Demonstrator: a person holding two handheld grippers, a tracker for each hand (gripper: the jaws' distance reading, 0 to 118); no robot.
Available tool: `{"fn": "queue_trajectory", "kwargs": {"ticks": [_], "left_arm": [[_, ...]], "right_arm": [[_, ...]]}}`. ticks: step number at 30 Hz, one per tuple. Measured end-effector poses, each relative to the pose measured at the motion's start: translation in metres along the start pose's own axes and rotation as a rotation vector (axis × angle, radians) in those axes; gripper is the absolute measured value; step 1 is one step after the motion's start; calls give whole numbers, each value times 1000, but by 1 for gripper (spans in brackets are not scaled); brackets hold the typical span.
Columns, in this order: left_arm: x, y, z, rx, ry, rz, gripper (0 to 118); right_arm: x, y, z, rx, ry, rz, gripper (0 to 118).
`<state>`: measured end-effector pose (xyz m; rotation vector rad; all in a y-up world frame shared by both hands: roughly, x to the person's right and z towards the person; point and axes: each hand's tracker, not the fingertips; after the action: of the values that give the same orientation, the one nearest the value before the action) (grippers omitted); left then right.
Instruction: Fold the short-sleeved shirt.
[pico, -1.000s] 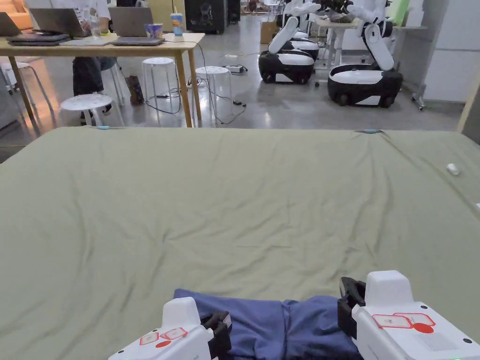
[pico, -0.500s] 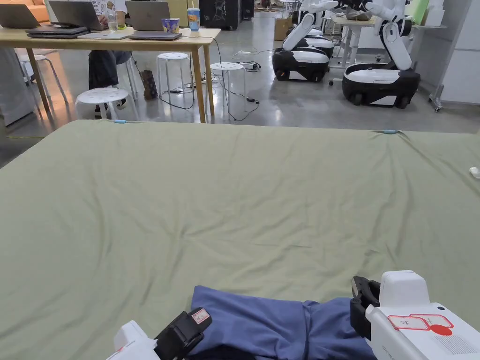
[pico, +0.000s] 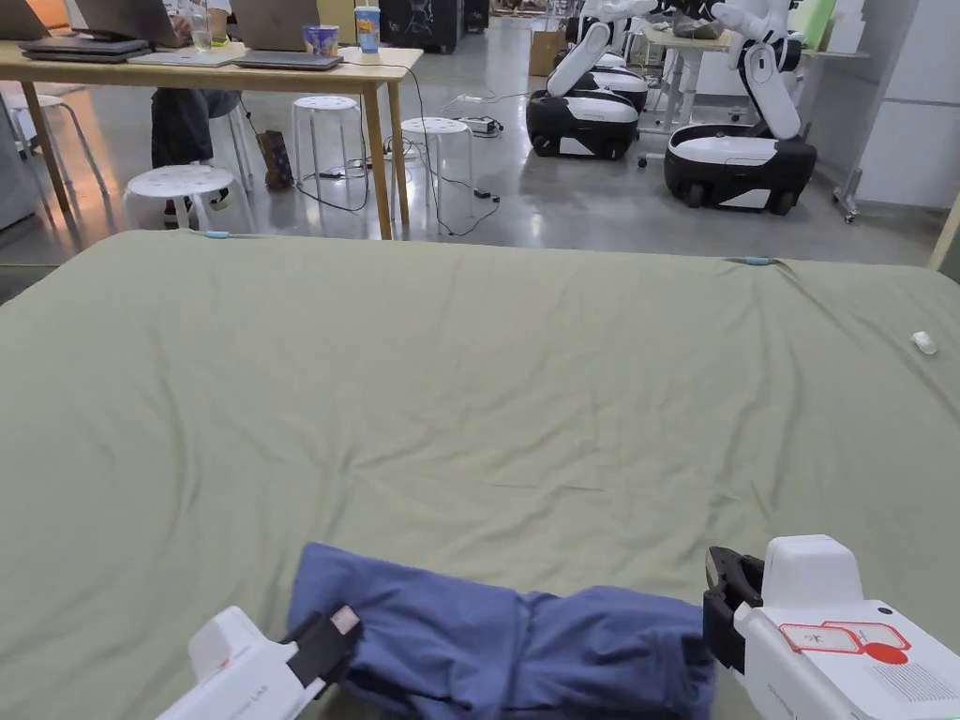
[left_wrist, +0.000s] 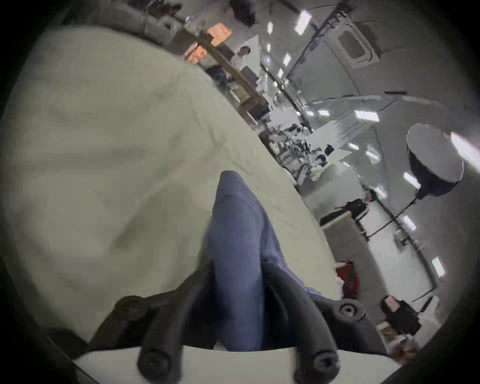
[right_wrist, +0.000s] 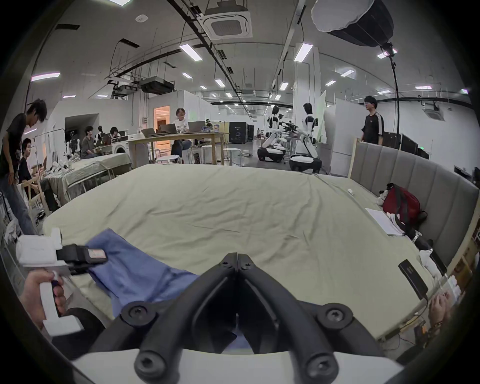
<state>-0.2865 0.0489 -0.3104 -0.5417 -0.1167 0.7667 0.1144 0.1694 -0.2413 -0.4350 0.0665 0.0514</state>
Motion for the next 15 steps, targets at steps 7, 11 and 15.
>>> {"fn": "queue_trajectory", "kwargs": {"ticks": [7,11,15], "left_arm": [[57,17,38,77,107,-468,12],[125,-22,21,72,93,-769,12],[178,-76,-13,-49,28,-918,12]], "right_arm": [[-5,-3,2,4,22,0,0],[3,-7,10,7,20,-4,0],[17,-10,19,6,5,-30,0]]}}
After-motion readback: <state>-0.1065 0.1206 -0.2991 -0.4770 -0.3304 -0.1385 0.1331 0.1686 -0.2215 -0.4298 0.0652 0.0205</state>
